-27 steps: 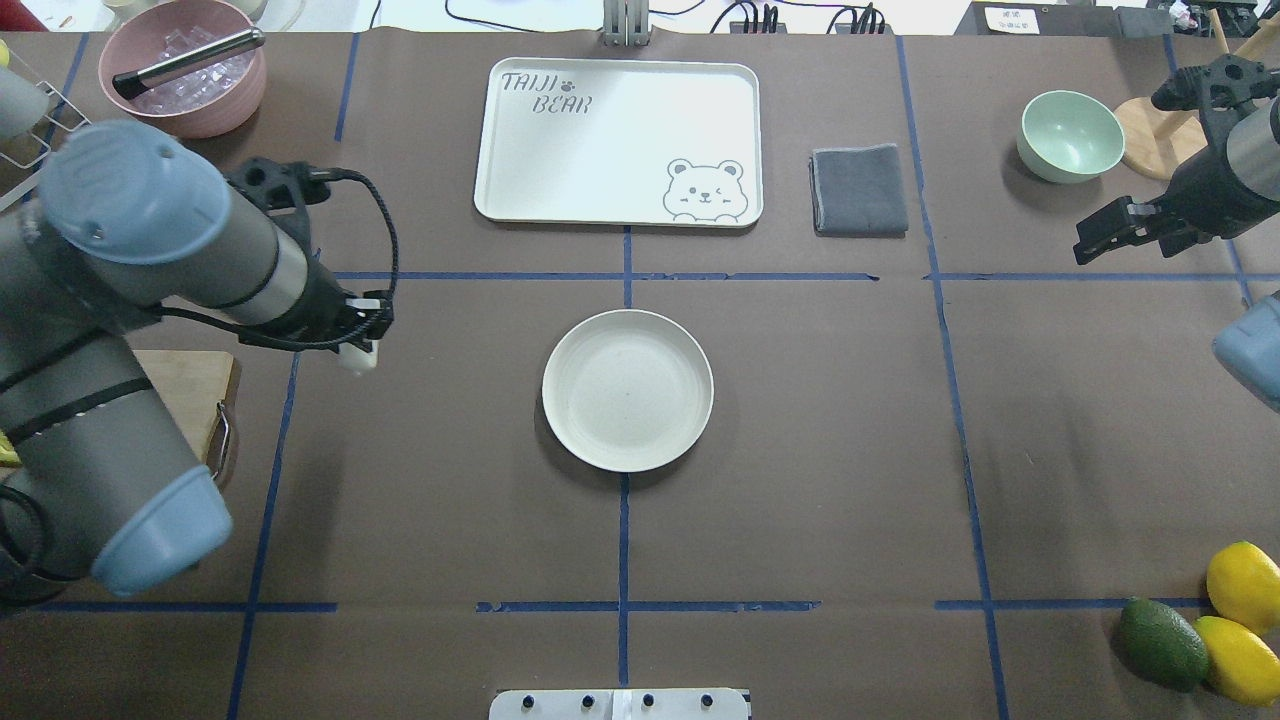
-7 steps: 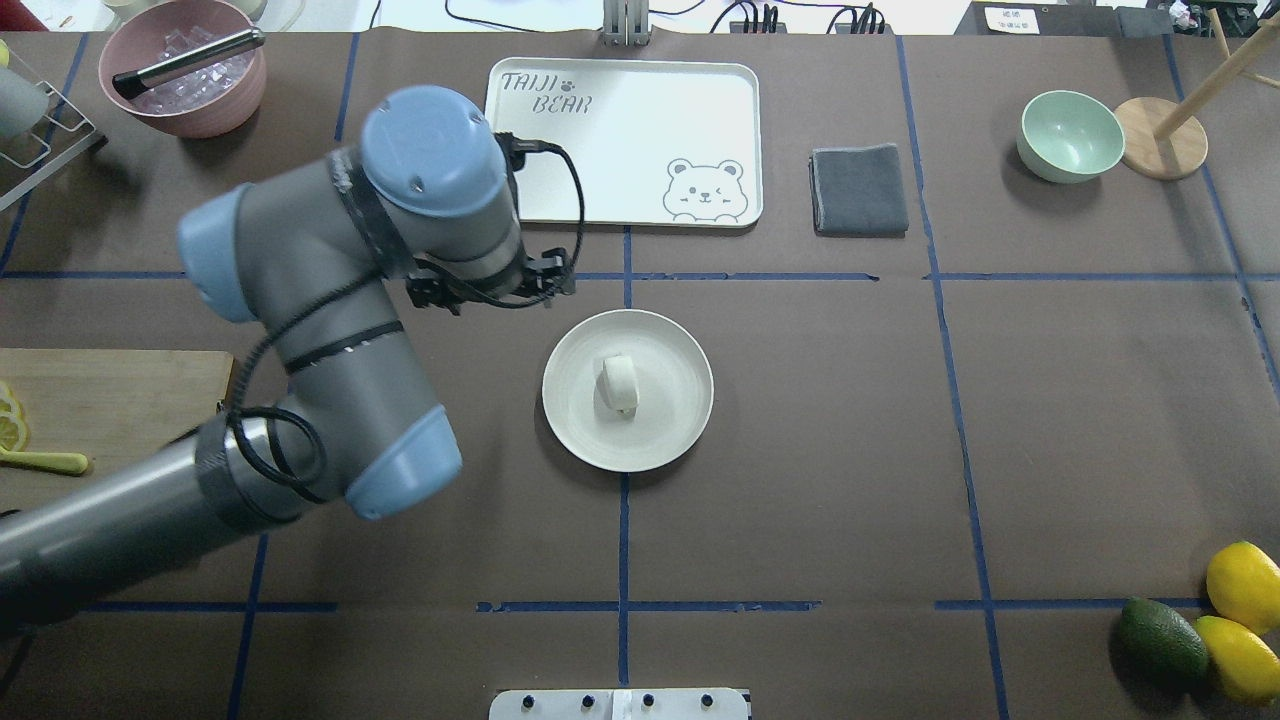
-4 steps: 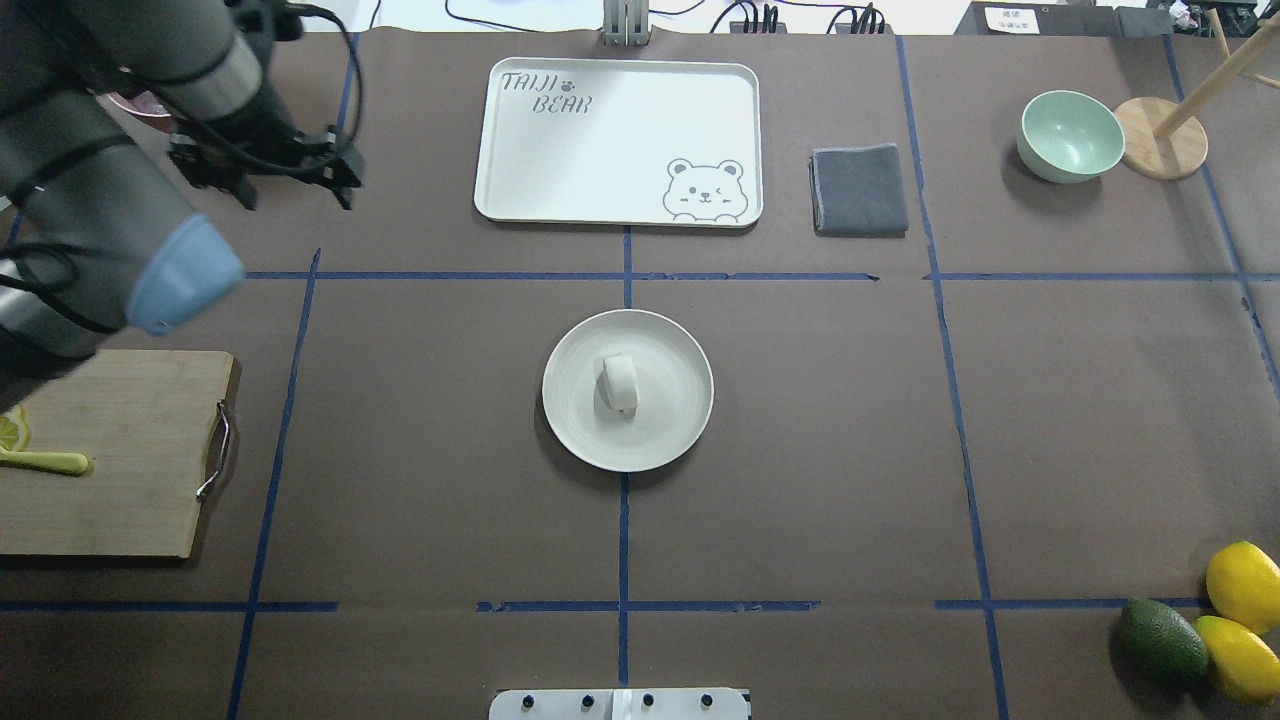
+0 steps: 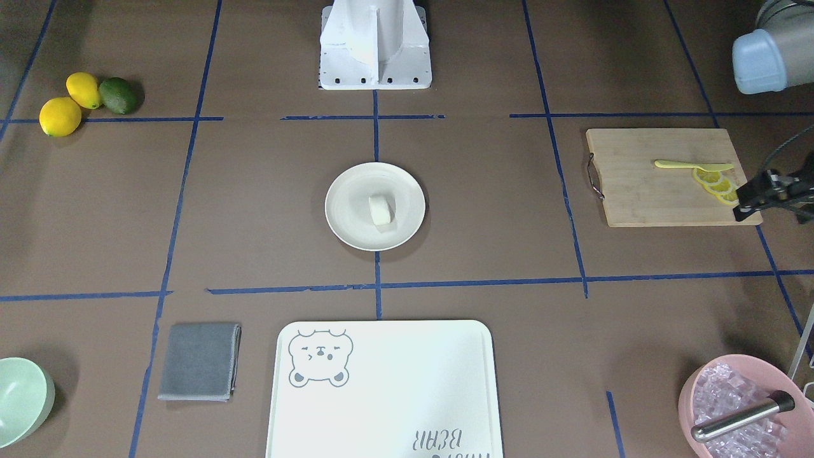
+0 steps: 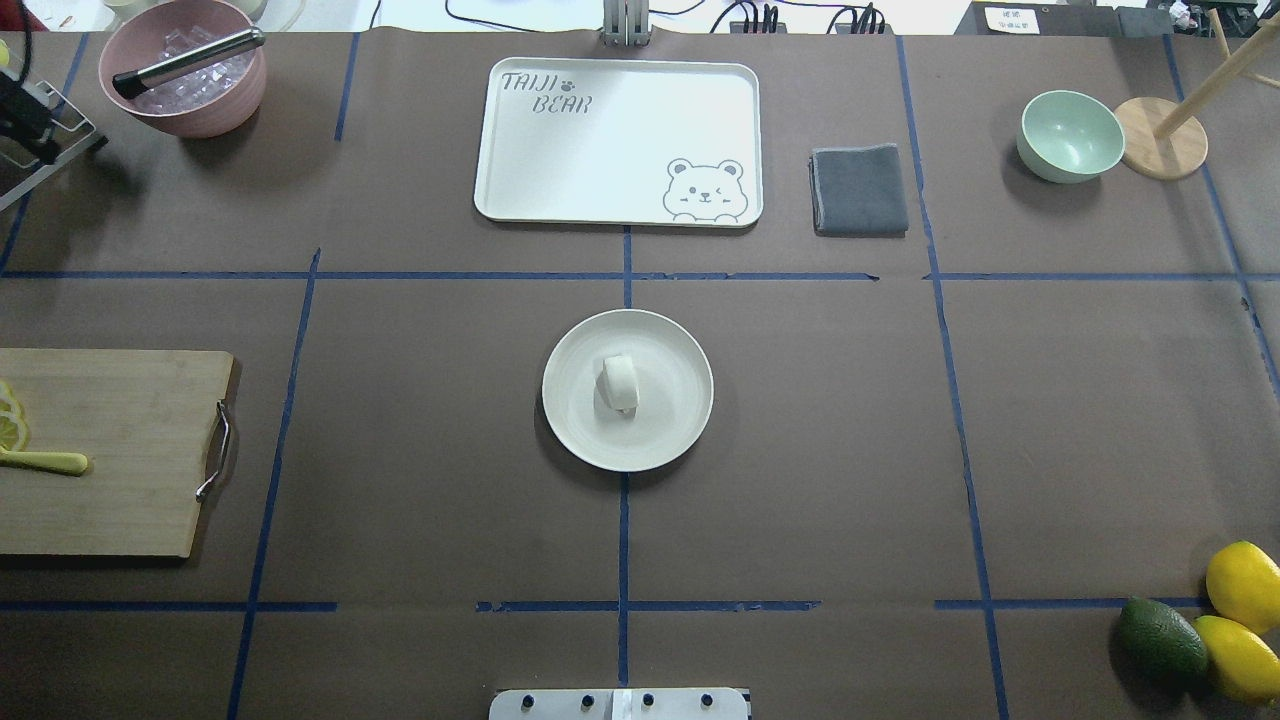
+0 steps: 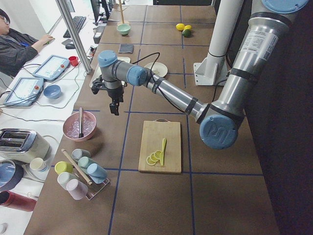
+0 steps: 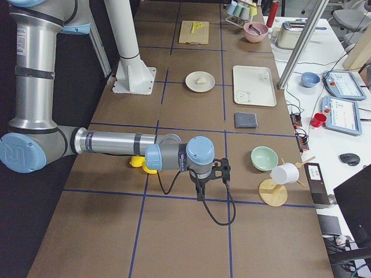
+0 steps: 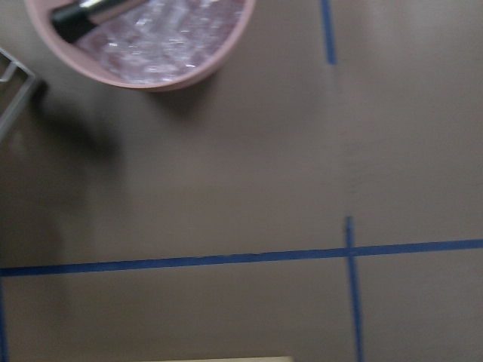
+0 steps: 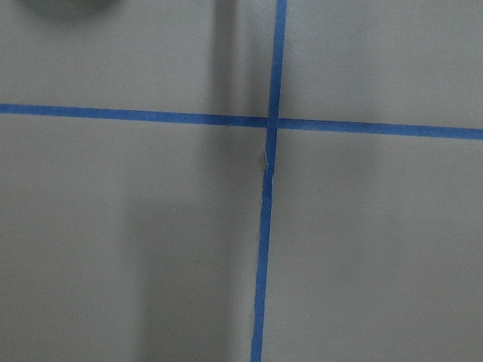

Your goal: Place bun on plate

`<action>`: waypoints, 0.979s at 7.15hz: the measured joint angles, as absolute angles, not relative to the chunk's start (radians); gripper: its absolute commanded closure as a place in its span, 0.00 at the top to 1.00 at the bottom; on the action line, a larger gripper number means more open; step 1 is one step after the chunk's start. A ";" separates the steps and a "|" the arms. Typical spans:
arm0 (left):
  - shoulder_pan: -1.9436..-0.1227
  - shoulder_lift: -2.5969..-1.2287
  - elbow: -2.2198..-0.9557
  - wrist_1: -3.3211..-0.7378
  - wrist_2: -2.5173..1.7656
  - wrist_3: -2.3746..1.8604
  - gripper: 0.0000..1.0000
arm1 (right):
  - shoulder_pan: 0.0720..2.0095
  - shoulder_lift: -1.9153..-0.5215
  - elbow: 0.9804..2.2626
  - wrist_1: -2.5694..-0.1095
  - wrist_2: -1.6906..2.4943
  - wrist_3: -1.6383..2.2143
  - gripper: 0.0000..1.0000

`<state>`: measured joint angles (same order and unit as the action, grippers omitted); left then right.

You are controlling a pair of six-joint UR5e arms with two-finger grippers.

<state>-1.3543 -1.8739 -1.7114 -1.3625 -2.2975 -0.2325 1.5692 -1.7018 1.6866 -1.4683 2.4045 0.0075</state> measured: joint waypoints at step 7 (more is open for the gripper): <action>-1.610 -1.658 -1.538 -1.382 -2.392 0.144 1.00 | 1.577 -1.700 1.691 -1.465 2.404 0.018 1.00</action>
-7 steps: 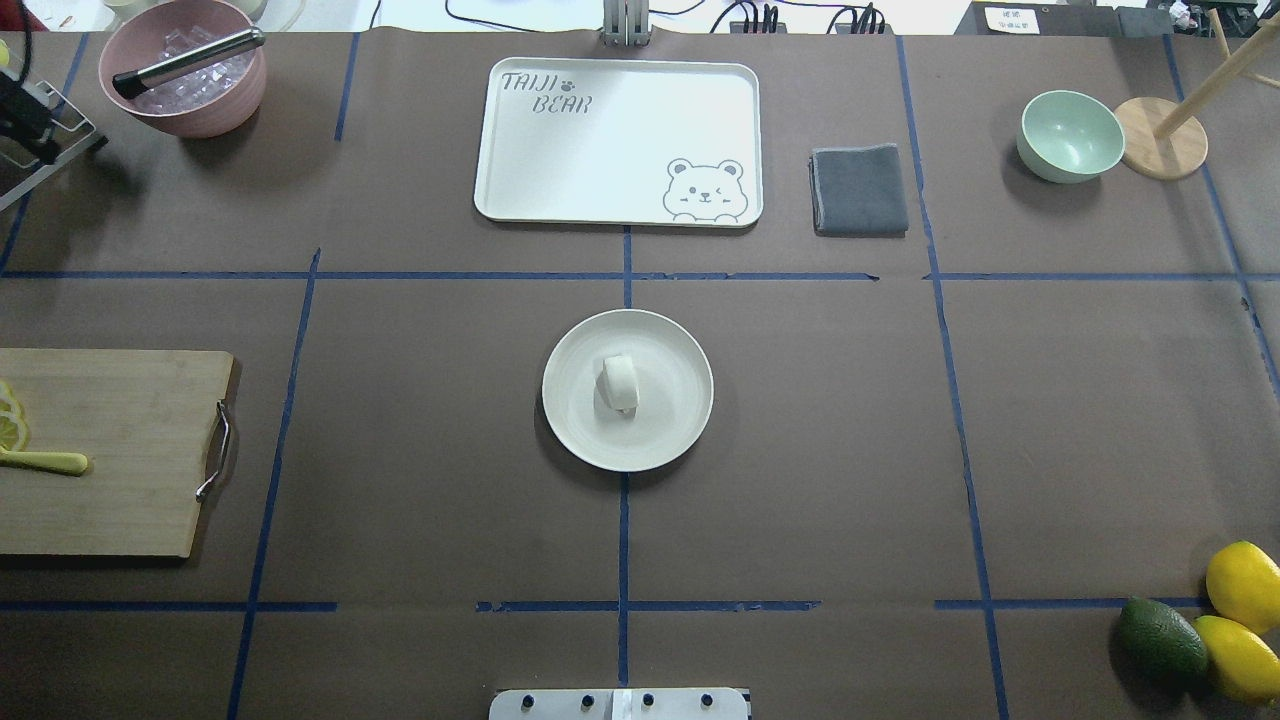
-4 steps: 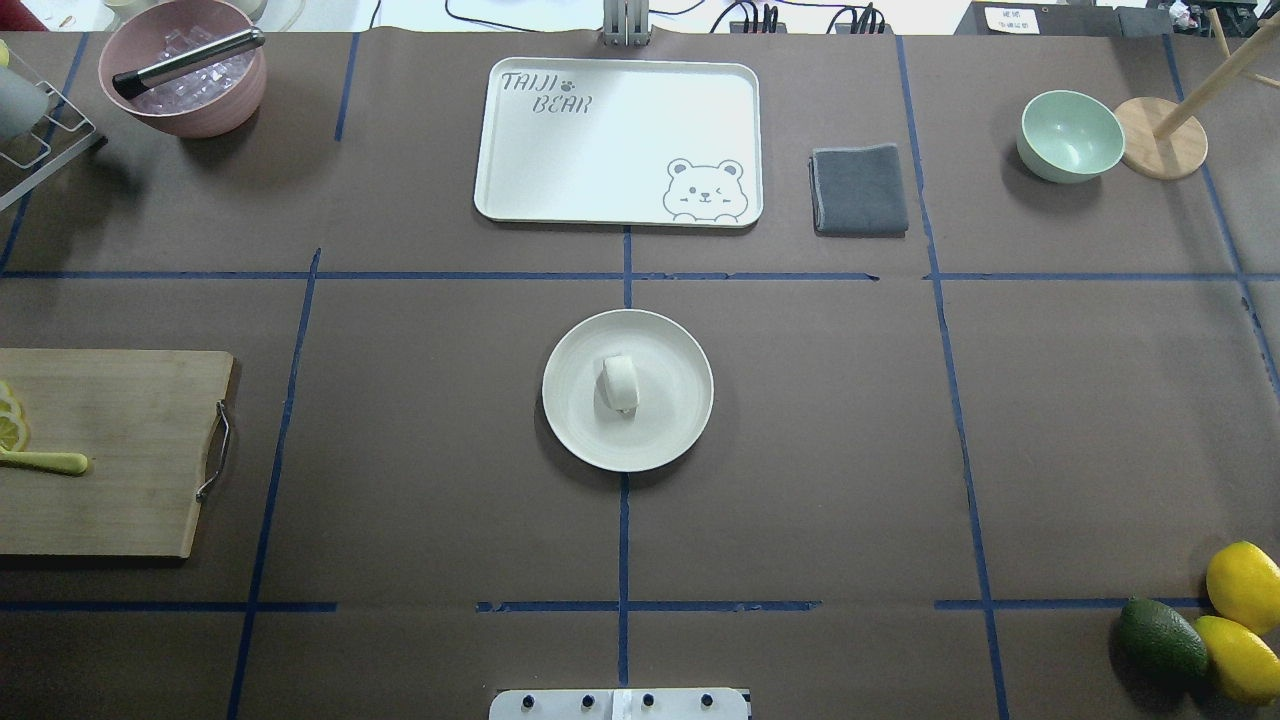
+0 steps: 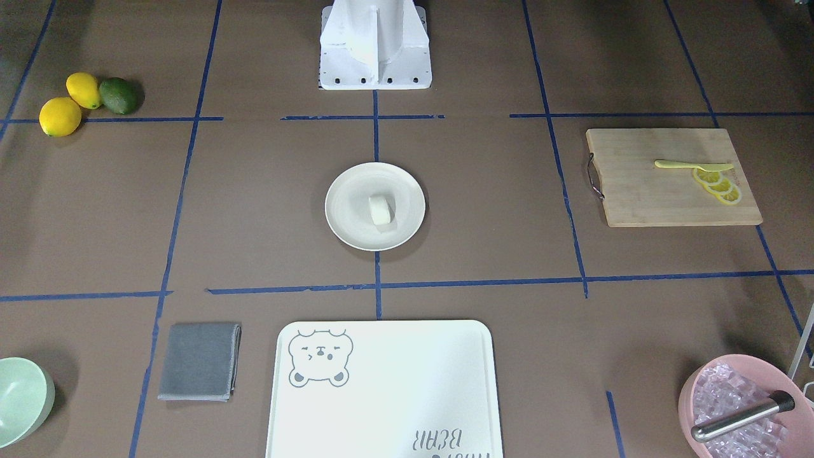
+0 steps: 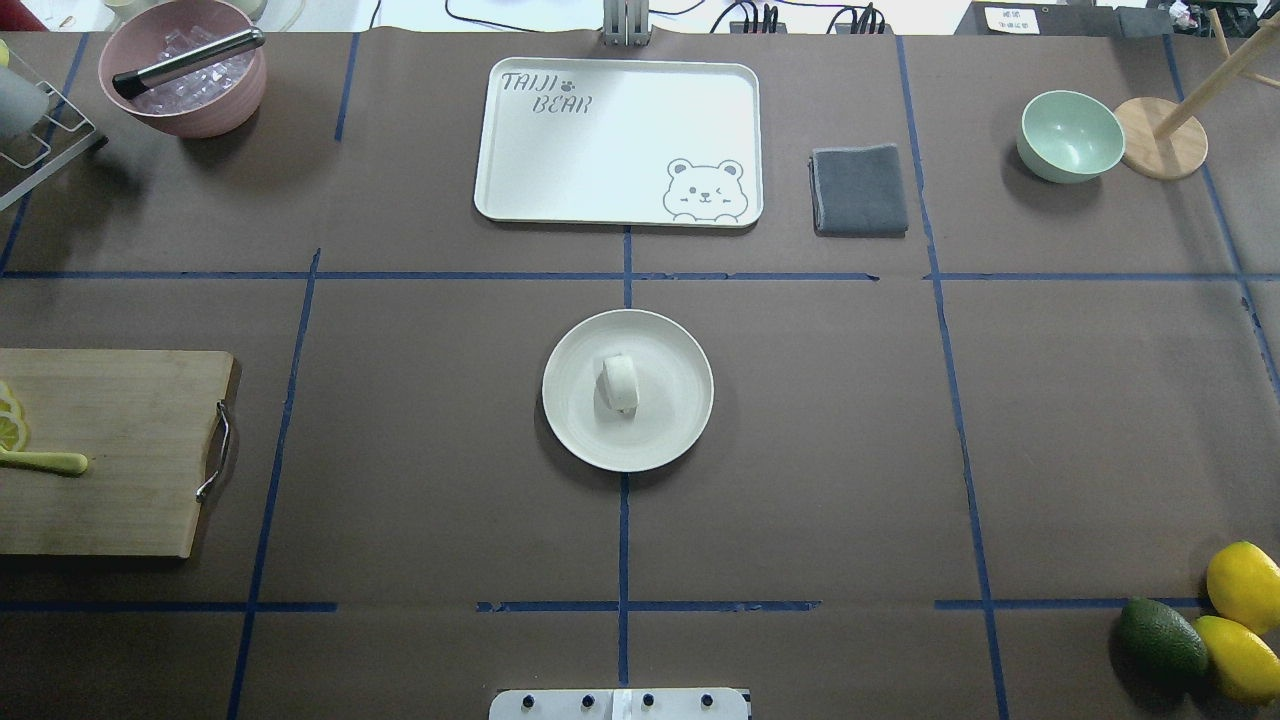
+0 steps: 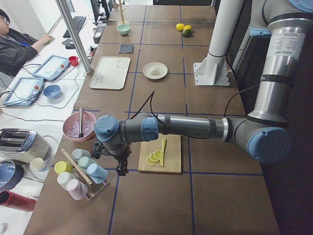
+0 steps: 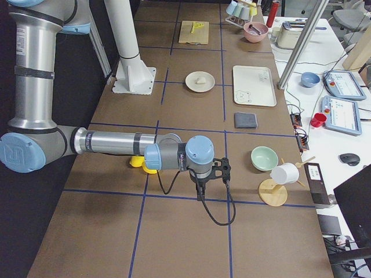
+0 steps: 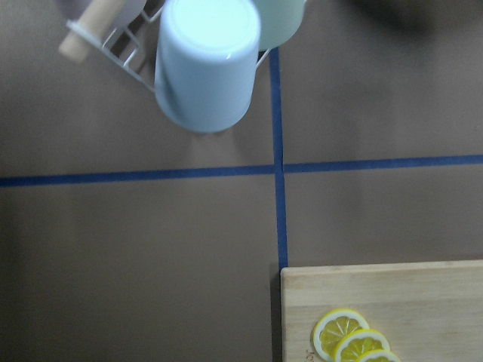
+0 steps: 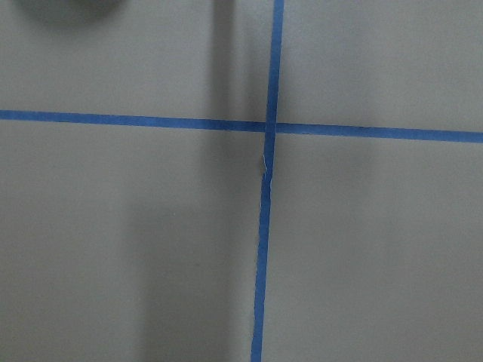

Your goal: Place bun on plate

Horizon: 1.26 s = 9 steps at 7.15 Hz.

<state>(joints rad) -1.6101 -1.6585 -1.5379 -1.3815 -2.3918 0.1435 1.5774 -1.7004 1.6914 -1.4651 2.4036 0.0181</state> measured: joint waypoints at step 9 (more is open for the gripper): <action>-1.615 -1.490 -1.676 -1.507 -2.395 0.137 1.00 | 1.578 -1.703 1.689 -1.465 2.398 0.025 1.00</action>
